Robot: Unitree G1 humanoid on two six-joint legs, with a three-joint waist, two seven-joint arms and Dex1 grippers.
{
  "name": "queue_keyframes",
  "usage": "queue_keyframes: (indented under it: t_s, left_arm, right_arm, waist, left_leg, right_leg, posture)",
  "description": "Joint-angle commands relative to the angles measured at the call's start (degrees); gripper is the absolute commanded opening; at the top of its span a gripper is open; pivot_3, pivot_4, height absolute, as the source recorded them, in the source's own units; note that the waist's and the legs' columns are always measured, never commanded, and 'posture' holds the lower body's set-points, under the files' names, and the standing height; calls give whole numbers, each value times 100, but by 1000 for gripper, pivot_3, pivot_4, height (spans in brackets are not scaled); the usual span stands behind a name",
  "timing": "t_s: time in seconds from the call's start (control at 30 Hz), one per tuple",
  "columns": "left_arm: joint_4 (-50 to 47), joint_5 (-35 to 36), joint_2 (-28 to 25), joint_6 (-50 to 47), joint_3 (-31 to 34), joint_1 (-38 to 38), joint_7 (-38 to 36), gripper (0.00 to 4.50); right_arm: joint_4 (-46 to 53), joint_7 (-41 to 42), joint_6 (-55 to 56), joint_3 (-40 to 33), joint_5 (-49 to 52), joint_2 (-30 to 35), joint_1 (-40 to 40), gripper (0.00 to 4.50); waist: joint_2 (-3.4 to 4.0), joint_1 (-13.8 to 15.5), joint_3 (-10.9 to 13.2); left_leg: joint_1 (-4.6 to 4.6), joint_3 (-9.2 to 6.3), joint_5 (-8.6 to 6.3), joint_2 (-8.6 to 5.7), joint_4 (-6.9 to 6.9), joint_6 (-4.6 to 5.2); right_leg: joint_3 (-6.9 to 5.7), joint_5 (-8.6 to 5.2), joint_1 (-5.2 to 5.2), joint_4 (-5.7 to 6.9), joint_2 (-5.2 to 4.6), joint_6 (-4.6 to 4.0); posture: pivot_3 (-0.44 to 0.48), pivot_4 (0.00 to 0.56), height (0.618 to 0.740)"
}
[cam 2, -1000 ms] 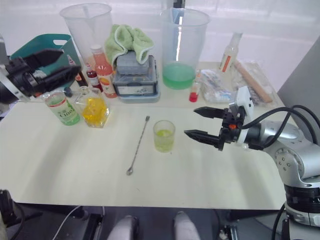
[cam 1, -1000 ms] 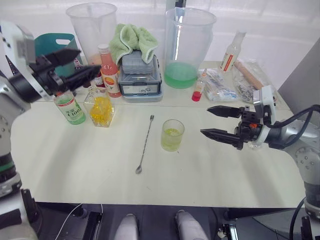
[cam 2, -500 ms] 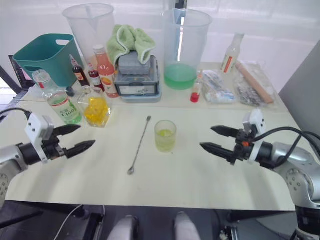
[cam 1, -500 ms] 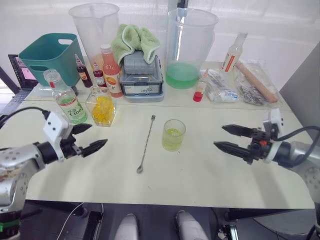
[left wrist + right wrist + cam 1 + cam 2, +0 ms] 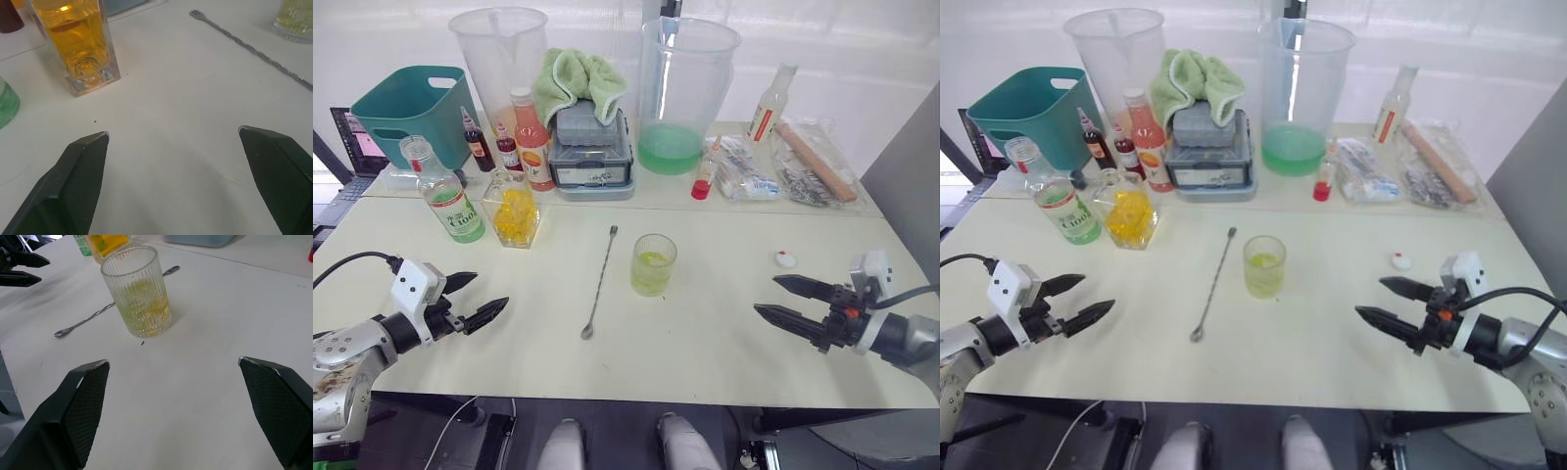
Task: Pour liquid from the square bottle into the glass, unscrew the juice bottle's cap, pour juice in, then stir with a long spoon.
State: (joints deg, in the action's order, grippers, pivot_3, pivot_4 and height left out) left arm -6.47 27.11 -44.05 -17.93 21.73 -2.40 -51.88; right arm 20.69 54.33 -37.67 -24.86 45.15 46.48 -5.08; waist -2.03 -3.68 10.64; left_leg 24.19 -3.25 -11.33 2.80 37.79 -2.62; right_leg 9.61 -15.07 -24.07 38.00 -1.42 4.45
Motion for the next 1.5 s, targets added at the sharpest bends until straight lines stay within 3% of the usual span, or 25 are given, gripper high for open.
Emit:
queue_keyframes:
  t_s: [0.03, 0.23, 0.43, 0.6, 0.8, 1.03, 1.23, 1.5]
  left_arm:
    - [-342, 5, 190, 122, -193, 81, 78, 4488]
    - [-441, -127, 321, -217, -816, 709, 332, 4488]
    - [-853, -13, 727, -1308, -1699, 1435, 733, 4488]
    - [-1092, -176, 1028, -1832, -2033, 1628, 1259, 4488]
    - [-1481, -550, 1677, -2681, -2424, 1771, 2439, 4488]
    - [-1522, -1174, 1886, -2684, -2813, 1509, 3067, 4488]
    - [-1303, -1459, 2290, -2846, -2953, 1503, 3481, 2705]
    - [-1173, -1510, 2090, -2838, -2762, 1543, 3377, 77]
  right_arm:
    - [423, -161, 110, -392, 112, -110, -283, 4500]
    - [715, -451, 155, -544, 122, -270, -513, 4500]
    - [1120, -570, 271, -485, 97, -397, -669, 4500]
    - [1716, -731, 205, -524, 549, -443, -620, 4500]
    - [1989, -919, 54, -411, 772, -205, -409, 4500]
    - [2152, -1082, -125, -224, 1305, 42, 57, 4500]
    - [2158, -1152, -181, -171, 1479, 215, 185, 4500]
    - [2098, -1187, -173, -49, 1562, 305, 293, 4500]
  waist:
    - [3, -3, -2]
    - [0, -1, -3]
    - [2, 1, -5]
    - [3, -37, -5]
    - [1, 2, -6]
    - [1, -15, -7]
    - [-1, 49, -8]
    - [-1, 12, -10]
  left_leg:
    - [0, 0, 0, 0, 0, 0]
    - [-3, 0, 1, 0, 1, 0]
    - [-2, -1, 0, -4, 2, 0]
    - [-3, -4, 0, -2, 0, 1]
    - [-6, -8, 0, -7, 5, 0]
    - [-10, -7, 0, -7, 4, 0]
    - [-44, -9, 0, -11, 4, 1]
    - [-78, -8, -1, -9, -2, 1]
  right_leg:
    - [1, 0, 0, 0, 0, 0]
    - [2, 1, 4, 2, 1, 1]
    - [5, -1, 10, 0, 0, 4]
    - [5, -1, 5, 4, 4, 4]
    - [7, 1, 21, -2, 2, 10]
    - [9, 1, 21, 0, 2, 8]
    - [8, -1, 71, -24, -1, 12]
    - [8, -2, 98, -35, 0, 13]
  posture:
    - [0, 150, 728]
    - [0, 150, 728]
    - [0, 150, 728]
    - [0, 150, 728]
    - [0, 150, 728]
    - [0, 150, 728]
    - [0, 150, 728]
    - [0, 150, 728]
